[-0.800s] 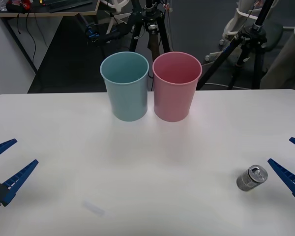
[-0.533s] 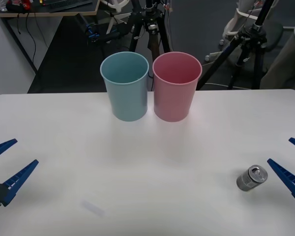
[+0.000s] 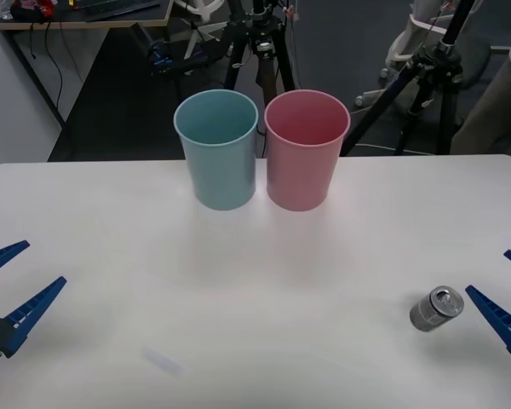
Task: Grasp the object on the table and drop it into the matching bin: aluminum can to the light blue bin, PET bottle to the pink bin.
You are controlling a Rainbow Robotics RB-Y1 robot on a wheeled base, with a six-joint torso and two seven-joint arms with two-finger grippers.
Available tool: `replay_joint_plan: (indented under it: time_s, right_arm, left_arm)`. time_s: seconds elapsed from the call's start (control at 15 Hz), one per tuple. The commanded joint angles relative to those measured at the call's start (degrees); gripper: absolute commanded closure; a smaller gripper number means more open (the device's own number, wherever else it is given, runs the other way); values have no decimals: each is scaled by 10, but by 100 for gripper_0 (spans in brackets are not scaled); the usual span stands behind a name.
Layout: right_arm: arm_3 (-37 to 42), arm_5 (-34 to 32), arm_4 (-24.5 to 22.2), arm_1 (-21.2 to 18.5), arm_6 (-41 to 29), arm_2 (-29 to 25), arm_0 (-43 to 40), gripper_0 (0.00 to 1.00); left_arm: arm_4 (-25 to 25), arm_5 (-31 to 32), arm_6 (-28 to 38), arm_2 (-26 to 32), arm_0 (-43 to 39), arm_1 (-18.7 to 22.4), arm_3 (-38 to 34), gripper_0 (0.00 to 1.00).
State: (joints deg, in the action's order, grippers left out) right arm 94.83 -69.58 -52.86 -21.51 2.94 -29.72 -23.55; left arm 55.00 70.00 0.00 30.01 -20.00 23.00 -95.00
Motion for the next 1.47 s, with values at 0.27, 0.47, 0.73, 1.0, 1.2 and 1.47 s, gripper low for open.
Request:
replay_joint_plan:
  time_s: [0.27, 0.47, 0.73, 1.0, 1.2, 1.47]
  right_arm:
    - [-35, -13, 19, -5, 94, -6, -36, 0]
    - [-105, -45, 21, -20, 146, -8, -26, 0]
    - [-177, -66, 26, -34, 223, 4, -24, 0]
    - [-237, -66, 22, -37, 272, 20, -4, 0]
    - [-252, -46, 22, -37, 275, 47, 11, 0]
    - [-252, -16, 22, -35, 281, 77, 33, 0]
  left_arm:
    - [0, 0, 0, 0, 0, 0, 0, 0]
    - [0, 0, 0, 0, 0, 0, 0, 0]
    - [0, 0, 0, 0, 0, 0, 0, 0]
    - [0, 0, 0, 0, 0, 0, 0, 0]
    - [0, 0, 0, 0, 0, 0, 0, 0]
    - [0, 0, 0, 0, 0, 0, 0, 0]
